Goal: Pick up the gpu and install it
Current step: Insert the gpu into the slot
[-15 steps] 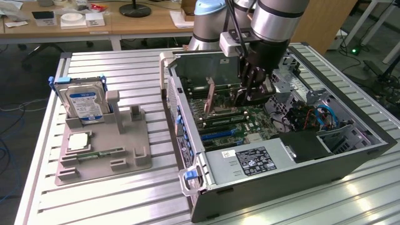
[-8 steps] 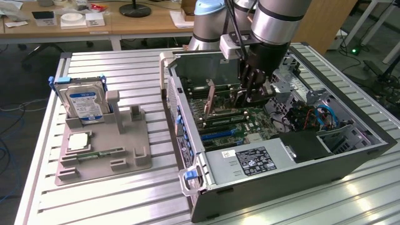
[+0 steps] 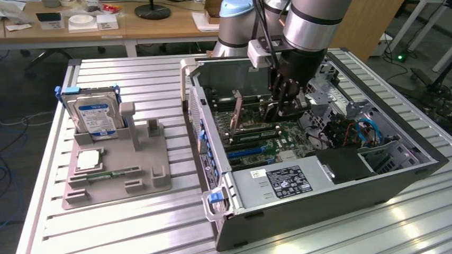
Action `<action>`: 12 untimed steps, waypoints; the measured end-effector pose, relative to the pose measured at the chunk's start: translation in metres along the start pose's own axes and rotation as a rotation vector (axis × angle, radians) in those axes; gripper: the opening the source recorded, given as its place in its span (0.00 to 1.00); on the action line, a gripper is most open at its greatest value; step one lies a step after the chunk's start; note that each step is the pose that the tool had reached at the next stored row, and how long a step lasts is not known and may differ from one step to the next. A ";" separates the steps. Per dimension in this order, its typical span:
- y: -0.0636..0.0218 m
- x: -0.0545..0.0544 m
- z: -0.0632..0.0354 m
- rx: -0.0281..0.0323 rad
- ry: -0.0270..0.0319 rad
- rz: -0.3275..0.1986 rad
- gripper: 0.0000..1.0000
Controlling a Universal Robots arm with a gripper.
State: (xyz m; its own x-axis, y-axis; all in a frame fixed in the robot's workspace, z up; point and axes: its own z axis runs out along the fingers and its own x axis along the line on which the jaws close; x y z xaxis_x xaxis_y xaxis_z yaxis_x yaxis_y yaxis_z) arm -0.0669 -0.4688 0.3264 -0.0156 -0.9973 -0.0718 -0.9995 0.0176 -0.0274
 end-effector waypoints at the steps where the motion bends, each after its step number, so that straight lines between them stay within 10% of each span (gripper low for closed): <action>1: 0.0000 0.000 0.0000 0.0000 0.0001 0.000 0.28; 12: 0.0000 0.000 0.0002 0.0001 -0.0004 0.000 0.28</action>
State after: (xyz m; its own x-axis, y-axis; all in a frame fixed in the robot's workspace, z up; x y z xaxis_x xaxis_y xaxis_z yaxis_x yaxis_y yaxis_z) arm -0.0669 -0.4685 0.3262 -0.0158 -0.9973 -0.0722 -0.9995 0.0178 -0.0275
